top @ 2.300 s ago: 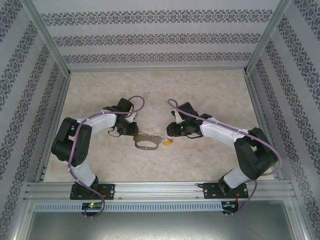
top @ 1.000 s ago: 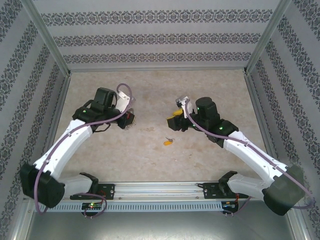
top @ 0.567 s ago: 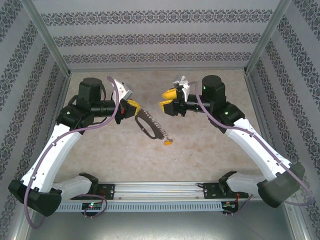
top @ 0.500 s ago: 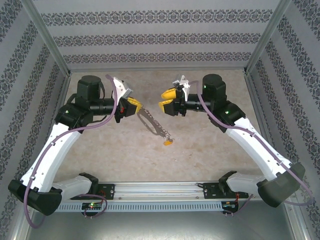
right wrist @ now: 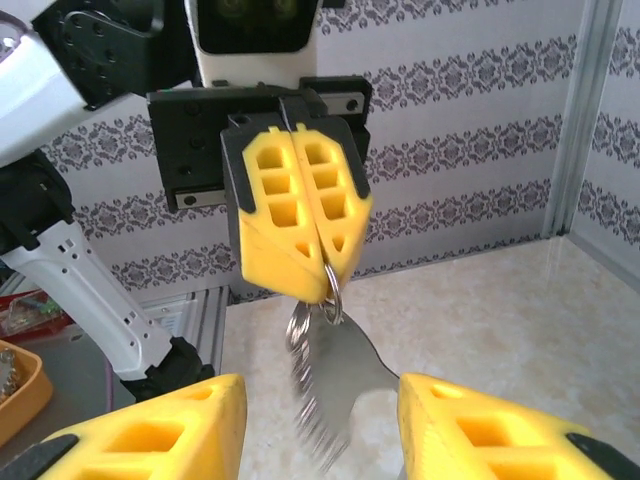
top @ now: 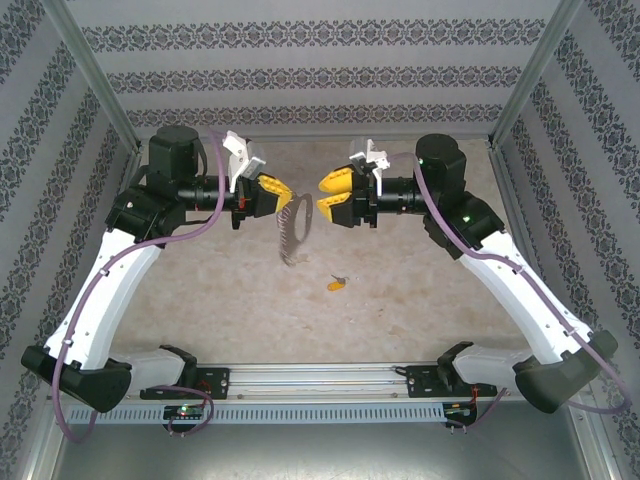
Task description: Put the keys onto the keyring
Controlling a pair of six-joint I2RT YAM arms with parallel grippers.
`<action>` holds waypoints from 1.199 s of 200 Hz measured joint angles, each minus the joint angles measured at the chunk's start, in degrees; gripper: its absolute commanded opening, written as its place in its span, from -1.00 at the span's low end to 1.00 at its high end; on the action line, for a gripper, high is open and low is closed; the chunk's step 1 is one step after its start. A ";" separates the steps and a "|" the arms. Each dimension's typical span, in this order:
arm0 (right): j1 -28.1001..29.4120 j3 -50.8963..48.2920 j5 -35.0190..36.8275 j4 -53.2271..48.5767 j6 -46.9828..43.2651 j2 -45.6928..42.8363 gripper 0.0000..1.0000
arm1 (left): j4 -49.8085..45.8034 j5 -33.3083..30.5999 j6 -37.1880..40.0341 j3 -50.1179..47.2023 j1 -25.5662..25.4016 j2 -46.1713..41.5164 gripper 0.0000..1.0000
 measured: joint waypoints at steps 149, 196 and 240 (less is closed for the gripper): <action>3.30 6.88 -1.79 -4.87 -4.33 8.46 -0.31 | -3.34 1.03 3.30 1.09 -0.15 0.42 -1.00; 3.41 7.17 -2.86 -5.18 -4.63 10.21 -0.47 | -3.52 0.63 3.67 1.09 -0.15 0.52 -1.00; 3.39 8.81 -3.85 -6.62 -5.05 11.23 -0.74 | -3.54 0.37 3.89 1.90 -0.15 1.33 -1.00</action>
